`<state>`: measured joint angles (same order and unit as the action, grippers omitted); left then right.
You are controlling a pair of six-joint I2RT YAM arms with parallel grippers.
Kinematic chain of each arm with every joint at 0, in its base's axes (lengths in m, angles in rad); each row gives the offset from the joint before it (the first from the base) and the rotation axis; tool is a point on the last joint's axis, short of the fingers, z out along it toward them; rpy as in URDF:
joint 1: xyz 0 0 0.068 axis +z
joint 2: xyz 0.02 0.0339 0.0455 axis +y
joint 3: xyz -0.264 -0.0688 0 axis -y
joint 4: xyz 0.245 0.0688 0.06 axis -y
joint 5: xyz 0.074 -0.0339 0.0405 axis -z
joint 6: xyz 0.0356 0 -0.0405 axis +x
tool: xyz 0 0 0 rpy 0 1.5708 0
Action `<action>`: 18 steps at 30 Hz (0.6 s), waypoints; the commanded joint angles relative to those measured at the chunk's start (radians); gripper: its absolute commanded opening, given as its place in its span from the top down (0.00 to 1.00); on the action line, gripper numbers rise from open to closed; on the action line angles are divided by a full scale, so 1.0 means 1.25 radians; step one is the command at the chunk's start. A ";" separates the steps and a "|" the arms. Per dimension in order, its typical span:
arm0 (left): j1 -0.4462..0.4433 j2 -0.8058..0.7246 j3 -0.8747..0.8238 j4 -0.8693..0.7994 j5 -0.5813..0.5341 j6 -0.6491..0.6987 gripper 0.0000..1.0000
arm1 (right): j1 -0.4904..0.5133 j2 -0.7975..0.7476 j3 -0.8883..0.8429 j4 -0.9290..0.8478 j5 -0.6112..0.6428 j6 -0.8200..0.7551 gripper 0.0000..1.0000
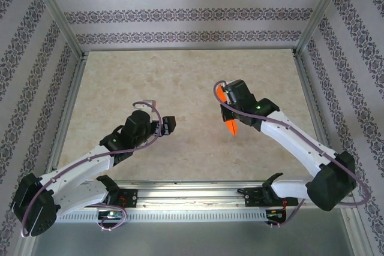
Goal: Fold a paper plane with a square sheet of paper (pick it up from the middle)
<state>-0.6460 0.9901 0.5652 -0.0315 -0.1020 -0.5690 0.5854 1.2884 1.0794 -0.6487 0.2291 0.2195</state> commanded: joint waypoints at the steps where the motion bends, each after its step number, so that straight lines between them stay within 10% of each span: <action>1: 0.014 -0.005 0.000 -0.022 -0.039 -0.036 0.01 | 0.035 0.049 0.038 -0.111 0.205 -0.035 0.99; 12: 0.015 -0.053 -0.003 -0.152 -0.159 -0.127 0.00 | 0.158 0.233 0.052 -0.074 0.470 0.072 1.00; 18: 0.017 -0.074 0.004 -0.214 -0.213 -0.159 0.00 | 0.222 0.406 0.137 -0.121 0.456 0.152 1.00</action>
<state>-0.6392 0.9203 0.5644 -0.2089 -0.2958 -0.7235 0.8341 1.7226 1.1931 -0.7509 0.7593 0.3298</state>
